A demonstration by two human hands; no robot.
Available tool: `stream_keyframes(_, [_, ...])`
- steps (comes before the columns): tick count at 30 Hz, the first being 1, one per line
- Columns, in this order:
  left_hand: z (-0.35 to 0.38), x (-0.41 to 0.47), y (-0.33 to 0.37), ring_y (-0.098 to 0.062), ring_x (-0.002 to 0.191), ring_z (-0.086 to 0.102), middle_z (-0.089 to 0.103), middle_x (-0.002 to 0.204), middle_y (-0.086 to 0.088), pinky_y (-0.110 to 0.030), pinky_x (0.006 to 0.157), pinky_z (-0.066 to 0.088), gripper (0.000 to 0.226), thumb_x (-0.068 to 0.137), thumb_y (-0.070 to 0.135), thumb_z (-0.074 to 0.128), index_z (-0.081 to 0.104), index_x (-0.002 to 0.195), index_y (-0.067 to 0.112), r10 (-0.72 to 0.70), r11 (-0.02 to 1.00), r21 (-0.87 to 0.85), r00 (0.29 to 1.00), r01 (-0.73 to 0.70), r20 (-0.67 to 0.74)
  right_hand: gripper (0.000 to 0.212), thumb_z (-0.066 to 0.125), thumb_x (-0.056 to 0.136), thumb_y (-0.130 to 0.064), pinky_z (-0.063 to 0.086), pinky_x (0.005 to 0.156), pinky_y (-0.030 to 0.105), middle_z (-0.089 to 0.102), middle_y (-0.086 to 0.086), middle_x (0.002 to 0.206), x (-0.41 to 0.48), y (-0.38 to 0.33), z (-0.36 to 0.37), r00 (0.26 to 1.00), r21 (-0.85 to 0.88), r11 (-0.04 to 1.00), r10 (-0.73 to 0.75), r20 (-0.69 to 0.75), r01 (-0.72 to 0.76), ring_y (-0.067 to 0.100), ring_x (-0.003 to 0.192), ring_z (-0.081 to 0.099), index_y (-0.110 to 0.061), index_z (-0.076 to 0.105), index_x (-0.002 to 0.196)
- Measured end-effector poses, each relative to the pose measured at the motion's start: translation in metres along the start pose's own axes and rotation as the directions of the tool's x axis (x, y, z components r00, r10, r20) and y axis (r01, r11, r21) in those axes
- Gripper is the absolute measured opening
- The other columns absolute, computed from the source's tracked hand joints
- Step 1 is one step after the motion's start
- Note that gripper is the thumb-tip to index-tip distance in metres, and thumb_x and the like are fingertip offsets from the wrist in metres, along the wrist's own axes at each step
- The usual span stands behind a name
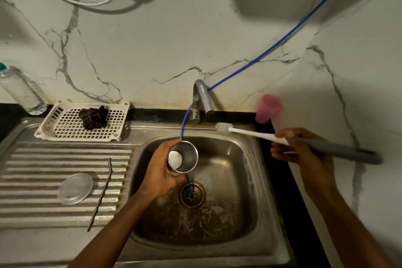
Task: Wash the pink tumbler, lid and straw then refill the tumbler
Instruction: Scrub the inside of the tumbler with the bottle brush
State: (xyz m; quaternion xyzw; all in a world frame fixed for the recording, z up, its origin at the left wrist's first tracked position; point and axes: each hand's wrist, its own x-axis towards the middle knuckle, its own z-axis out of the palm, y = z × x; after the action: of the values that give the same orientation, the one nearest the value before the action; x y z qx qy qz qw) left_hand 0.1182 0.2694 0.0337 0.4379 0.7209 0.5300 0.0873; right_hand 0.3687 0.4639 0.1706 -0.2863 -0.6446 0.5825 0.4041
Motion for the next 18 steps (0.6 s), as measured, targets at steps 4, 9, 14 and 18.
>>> stream_keyframes(4, [-0.003,-0.005,0.001,-0.019,0.127,0.056,0.059,0.134,0.000,-0.051,0.106,0.046,0.080,0.059,0.025,0.080,0.053,0.134,0.018,0.020,0.999,0.039,1.000,-0.020,0.001,0.031,0.078,0.079,-0.044,0.063,0.069,0.034,0.075,0.013,0.091,-0.047,-0.008,0.007,0.993,0.031,0.999,-0.015,0.121,0.011,0.031,0.081,0.073,-0.017,0.080,0.094])
stream_keyframes(9, [-0.007,-0.004,0.006,-0.015,0.120,0.061,0.065,0.127,0.004,-0.046,0.103,0.049,0.066,0.068,0.021,0.084,0.059,0.129,0.015,0.060,0.998,-0.002,0.998,-0.060,-0.019,0.026,0.073,0.081,-0.002,0.062,0.071,0.036,0.074,0.009,0.091,-0.076,0.009,0.025,0.969,-0.019,0.995,-0.089,0.229,0.096,0.028,0.081,0.074,-0.024,0.078,0.093])
stream_keyframes(14, [-0.010,-0.006,-0.003,-0.018,0.124,0.057,0.062,0.131,0.001,-0.048,0.106,0.047,0.077,0.063,0.013,0.088,0.057,0.133,0.016,0.082,0.995,0.057,0.997,-0.082,0.002,0.022,0.073,0.086,0.003,0.061,0.079,0.036,0.074,0.007,0.102,-0.082,0.012,0.039,0.831,-0.169,0.918,-0.231,0.506,0.358,0.021,0.091,0.074,-0.002,0.074,0.107])
stream_keyframes(18, [-0.016,-0.002,0.004,-0.017,0.124,0.056,0.061,0.130,0.000,-0.046,0.105,0.047,0.080,0.054,0.017,0.081,0.058,0.130,0.015,0.122,0.984,0.121,0.991,-0.128,0.054,0.020,0.075,0.085,-0.016,0.060,0.078,0.032,0.074,0.004,0.109,-0.082,0.023,0.055,0.654,-0.383,0.581,-0.376,0.657,0.719,0.012,0.093,0.072,-0.010,0.077,0.104])
